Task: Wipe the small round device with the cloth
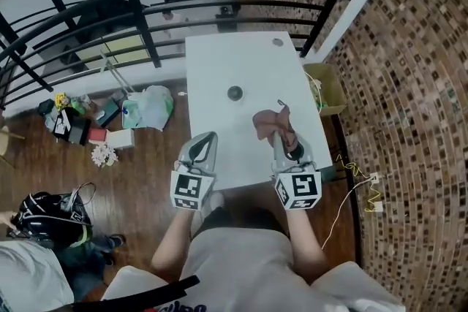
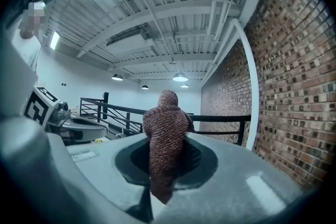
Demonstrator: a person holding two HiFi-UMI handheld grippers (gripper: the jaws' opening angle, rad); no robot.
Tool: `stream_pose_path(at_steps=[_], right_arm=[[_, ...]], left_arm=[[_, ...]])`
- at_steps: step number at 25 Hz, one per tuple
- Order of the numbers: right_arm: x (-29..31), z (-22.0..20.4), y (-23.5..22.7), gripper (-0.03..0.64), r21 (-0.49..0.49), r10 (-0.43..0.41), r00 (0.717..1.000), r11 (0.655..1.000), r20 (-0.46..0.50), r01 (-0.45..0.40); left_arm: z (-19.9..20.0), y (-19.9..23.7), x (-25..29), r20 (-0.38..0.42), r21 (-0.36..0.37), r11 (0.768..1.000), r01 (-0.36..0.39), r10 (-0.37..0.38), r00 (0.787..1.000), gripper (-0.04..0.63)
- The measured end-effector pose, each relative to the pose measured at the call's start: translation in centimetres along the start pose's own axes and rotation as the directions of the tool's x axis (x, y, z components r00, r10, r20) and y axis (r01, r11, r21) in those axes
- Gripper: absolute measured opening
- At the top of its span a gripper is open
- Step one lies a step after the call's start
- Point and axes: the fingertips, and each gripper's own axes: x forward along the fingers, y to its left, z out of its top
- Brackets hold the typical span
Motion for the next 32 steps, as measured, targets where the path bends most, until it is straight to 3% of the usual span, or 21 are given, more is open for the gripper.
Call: stream_pose_path(at_steps=[5, 15, 19, 21, 24, 29, 32], right_arm=[[3.3, -2.0, -2.2, 0.031, 0.020, -0.022, 0.999, 1.000, -0.048, 0.023], [8.3, -4.0, -7.3, 0.031, 0.052, -0.025, 0.996, 0.998, -0.081, 0.029], [9.4, -5.0, -8.6, 0.031, 0.063, -0.014, 0.995, 0.998, -0.096, 0.020], [9.8, -5.6, -8.9, 0.031, 0.069, -0.007, 0.994, 0.997, -0.105, 0.014], [10.4, -6.2, -9.0, 0.031, 0.073, 0.004, 0.994, 0.997, -0.113, 0.005], [10.6, -7.0, -9.9, 0.031, 0.072, 0.000, 0.992, 0.997, -0.127, 0.009], [10.5, -7.8, -10.1, 0.031, 0.078, -0.009, 0.989, 0.997, -0.144, 0.021]], left_arm=[[-3.0, 1.8, 4.6, -0.073, -0.001, 1.000, 0.029, -0.029, 0.997, 0.017], [-9.1, 3.7, 12.3, -0.201, -0.011, 1.000, 0.019, -0.021, 0.979, 0.017], [-11.8, 3.8, 14.7, -0.259, -0.016, 1.000, 0.020, -0.024, 0.965, 0.062], [-13.2, 4.0, 15.7, -0.287, -0.014, 1.000, 0.021, -0.024, 0.958, 0.096], [-15.4, 4.3, 17.2, -0.323, -0.016, 0.999, 0.031, -0.034, 0.946, 0.200], [-19.1, 4.1, 20.5, -0.368, -0.058, 0.997, 0.046, -0.064, 0.928, 0.460], [-20.9, 4.4, 21.9, -0.388, -0.073, 0.997, 0.038, -0.063, 0.920, 0.505]])
